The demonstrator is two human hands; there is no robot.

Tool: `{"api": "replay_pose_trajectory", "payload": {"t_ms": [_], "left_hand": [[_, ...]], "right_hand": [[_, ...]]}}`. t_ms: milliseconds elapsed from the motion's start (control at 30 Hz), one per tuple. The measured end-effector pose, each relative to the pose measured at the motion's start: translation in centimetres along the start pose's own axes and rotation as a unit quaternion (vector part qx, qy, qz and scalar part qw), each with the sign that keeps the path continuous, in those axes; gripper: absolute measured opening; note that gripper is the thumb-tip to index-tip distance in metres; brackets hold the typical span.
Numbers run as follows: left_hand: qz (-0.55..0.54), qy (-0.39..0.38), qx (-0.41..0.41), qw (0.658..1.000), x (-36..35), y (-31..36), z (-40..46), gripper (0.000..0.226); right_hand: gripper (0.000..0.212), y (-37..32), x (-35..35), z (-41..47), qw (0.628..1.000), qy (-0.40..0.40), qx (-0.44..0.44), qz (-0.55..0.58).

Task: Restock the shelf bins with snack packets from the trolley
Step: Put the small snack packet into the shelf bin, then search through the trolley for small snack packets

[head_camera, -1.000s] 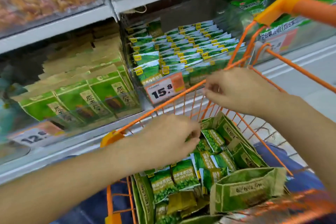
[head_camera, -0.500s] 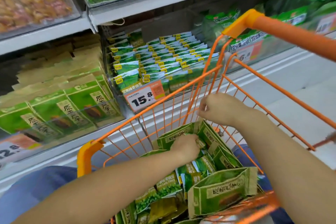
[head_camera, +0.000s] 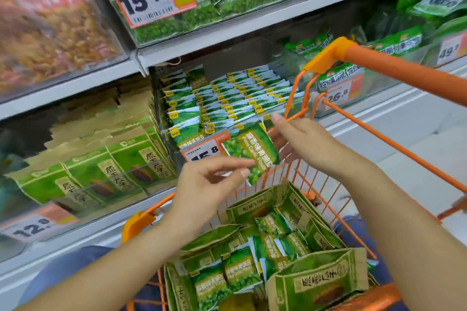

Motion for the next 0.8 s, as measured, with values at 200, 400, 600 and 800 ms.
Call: {"api": "replay_pose_trajectory", "payload": {"t_ms": [200, 400, 600, 800], "left_hand": [[-0.042, 0.076, -0.044, 0.995, 0.0, -0.4, 1.0, 0.024], [-0.045, 0.041, -0.011, 0.998, 0.1, -0.6, 0.7, 0.019], [-0.063, 0.055, 0.070, 0.994, 1.5, -0.9, 1.4, 0.034], [0.196, -0.113, 0.009, 0.974, 2.2, 1.2, 5.2, 0.057]], "right_hand": [[0.030, -1.4, -0.4, -1.4, 0.946, -0.150, -0.009, 0.288], [0.025, -0.4, 0.6, -0.9, 0.967, -0.094, -0.007, 0.235], [0.011, -0.4, 0.8, -0.6, 0.979, -0.033, 0.046, 0.196], [0.009, -1.0, -0.8, -0.2, 0.988, 0.020, 0.102, 0.114]]}}
Point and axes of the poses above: each hand's wrist, its own z-axis towards the middle knuckle, its own x-axis out of the back of the hand, y = z × x, the point moved 3 cm from there along z, towards the middle knuckle, and after that the axes turned 10 degrees about -z, right-handed, at the moved point
